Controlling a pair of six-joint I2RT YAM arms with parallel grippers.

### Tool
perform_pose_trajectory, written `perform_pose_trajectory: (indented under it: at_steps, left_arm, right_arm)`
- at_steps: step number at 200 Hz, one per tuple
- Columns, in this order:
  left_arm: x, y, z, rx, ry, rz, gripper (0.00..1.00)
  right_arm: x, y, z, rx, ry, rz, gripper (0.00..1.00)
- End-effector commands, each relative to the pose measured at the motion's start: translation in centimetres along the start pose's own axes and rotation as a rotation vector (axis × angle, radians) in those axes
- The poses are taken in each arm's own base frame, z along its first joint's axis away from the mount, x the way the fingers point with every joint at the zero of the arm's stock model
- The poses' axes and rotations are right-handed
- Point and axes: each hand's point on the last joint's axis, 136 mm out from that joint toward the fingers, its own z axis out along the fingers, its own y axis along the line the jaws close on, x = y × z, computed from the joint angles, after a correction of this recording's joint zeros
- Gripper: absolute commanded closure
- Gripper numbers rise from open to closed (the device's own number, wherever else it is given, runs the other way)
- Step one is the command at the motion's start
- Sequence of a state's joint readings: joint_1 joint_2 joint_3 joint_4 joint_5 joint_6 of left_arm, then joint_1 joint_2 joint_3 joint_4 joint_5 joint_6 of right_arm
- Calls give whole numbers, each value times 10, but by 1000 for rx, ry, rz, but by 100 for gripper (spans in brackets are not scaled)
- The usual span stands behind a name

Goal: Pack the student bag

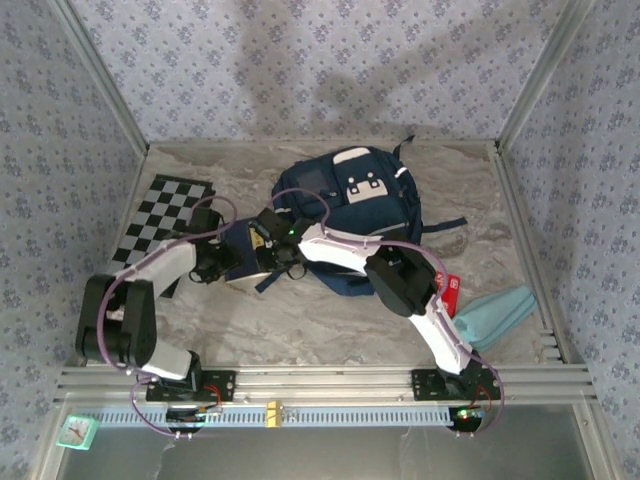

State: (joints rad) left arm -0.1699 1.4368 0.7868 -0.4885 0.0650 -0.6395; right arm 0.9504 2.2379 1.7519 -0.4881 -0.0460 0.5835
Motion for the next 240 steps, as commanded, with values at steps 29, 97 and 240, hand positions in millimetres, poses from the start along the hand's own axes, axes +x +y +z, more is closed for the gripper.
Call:
perform_pose_trajectory:
  at_steps: [29,97,240]
  left_arm:
    - [-22,6,-13,36,-59,-63,42]
    - [-24,-9,10,116,-13,-50,46]
    - [-6,-2,26,115,17,-75,51]
  right_arm:
    - [-16,-11,-3,27,-16,106,59]
    - [-17,-9,18,39,12,109,54]
    - [-50,55,-51,-207,-49,67,51]
